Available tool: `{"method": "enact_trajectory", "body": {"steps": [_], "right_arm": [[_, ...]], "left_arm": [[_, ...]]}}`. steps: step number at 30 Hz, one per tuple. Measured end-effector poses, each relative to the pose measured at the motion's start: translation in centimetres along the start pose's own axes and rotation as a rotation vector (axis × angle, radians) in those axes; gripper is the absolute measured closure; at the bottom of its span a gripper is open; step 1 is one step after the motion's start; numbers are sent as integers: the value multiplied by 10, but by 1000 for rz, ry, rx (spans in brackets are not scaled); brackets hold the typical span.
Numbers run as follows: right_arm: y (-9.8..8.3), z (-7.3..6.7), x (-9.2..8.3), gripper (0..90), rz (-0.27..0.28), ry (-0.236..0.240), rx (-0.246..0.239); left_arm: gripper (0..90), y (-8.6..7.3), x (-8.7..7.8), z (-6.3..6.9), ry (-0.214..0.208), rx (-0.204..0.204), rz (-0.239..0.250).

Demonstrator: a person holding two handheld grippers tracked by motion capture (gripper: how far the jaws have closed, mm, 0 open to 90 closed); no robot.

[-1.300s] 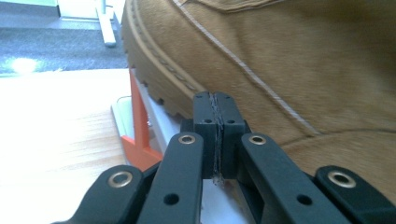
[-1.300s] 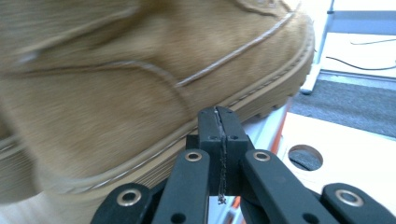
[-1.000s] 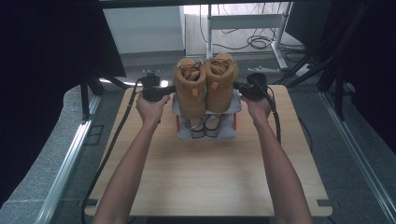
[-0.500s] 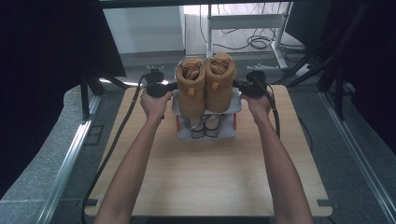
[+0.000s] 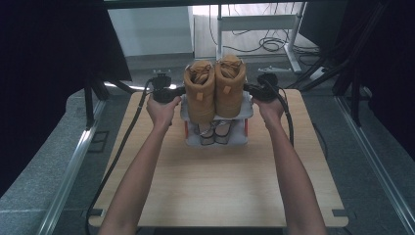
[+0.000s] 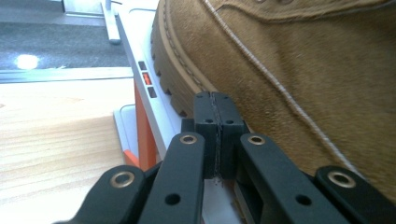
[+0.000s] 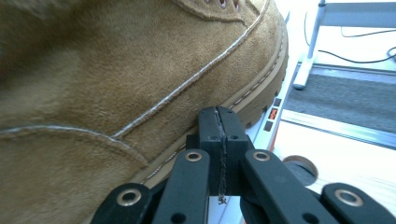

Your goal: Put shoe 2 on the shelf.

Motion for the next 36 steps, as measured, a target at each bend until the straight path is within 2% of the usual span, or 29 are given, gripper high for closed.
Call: {"method": "enact_trajectory", "body": {"steps": [3,8,18,27,34,36], "right_arm": [[-2,0,-4,899,16,27,19],[-7,-1,-10,899,20,39,22],[-5,-6,-22,898,58,82,18],[-15,-13,-43,898,103,107,43],[-19,-15,-57,896,112,126,28],[-23,-15,-60,895,109,126,30]], "left_arm": [[895,2,-5,2,-25,-8,14],[888,2,-12,2,-4,13,15],[887,0,-27,-5,-19,-4,44],[879,-12,-44,-10,-52,1,46],[875,-23,-56,-19,-53,-1,48],[878,-25,-60,-21,-42,5,47]]}}
Point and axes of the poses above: each handheld gripper's, and its own axes: x roughly forward along the jaws, y roughly out of its top, z roughly to its right, the point moved 1 cm from there along x, roughly forward along the jaws, and after that the axes turned 9 degrees about -x, right-handed, at the moved point
